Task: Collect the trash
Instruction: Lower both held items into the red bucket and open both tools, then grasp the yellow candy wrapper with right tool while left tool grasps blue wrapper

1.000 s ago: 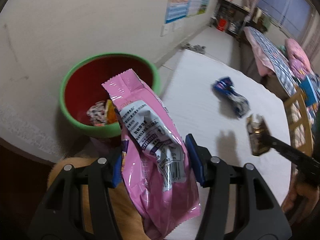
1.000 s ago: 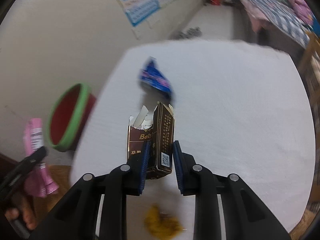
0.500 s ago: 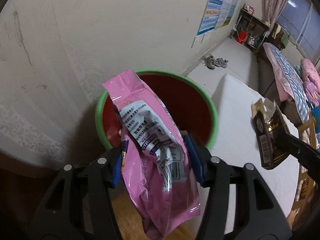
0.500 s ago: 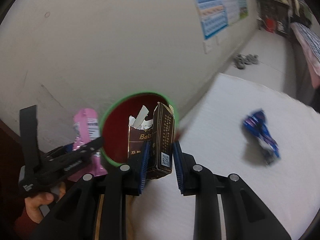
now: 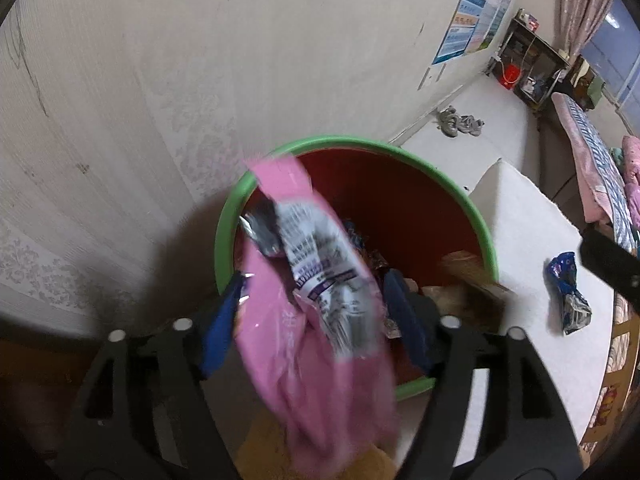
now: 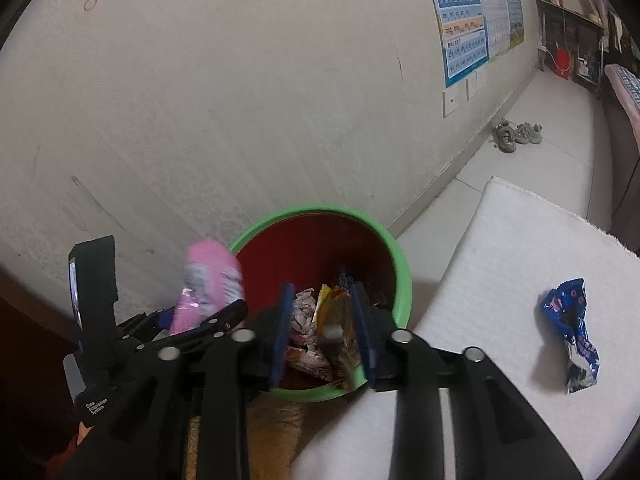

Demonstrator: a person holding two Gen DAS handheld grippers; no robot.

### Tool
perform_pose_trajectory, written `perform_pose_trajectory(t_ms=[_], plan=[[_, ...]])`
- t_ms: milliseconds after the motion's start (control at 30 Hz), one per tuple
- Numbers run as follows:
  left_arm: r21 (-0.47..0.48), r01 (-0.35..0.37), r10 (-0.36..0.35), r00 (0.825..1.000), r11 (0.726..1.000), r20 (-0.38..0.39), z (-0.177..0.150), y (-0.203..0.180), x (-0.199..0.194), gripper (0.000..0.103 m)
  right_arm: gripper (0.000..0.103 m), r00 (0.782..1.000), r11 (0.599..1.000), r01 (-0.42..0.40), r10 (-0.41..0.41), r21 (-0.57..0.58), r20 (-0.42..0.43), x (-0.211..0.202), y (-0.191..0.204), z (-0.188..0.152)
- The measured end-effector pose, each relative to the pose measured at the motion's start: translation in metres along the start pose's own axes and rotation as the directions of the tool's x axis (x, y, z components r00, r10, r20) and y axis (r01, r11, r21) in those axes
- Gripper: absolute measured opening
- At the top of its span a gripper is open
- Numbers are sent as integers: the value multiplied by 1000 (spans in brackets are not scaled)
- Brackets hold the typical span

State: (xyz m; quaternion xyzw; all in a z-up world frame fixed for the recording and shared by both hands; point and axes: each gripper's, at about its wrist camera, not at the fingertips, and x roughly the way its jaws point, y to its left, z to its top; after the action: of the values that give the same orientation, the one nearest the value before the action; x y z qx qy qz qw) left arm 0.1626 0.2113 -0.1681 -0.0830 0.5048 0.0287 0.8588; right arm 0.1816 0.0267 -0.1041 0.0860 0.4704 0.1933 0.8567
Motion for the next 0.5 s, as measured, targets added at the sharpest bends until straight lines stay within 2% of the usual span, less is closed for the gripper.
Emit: perform_pose_trajectory(t_ms=[33,200,333,500], plan=[[0,-5,5,1000,1000,6,-2,-1,-1,76,50,1000,1000,-3,3,5,8,-3,-2,-1],[14,4,-5,1000,1000,12,-13,-8,-8,77,52,1000,1000,12,-12,25,17,-29,-23,-18],[39,0,-2,999,999,48,-23,-22,-22,81,52,993,993,116,-116,6,-3,-63,-56,-54],[76,5,-8,999,997,51,-41,-52,-27,81,53,962,965,260,-257,20,-90,-98,-109,-120]])
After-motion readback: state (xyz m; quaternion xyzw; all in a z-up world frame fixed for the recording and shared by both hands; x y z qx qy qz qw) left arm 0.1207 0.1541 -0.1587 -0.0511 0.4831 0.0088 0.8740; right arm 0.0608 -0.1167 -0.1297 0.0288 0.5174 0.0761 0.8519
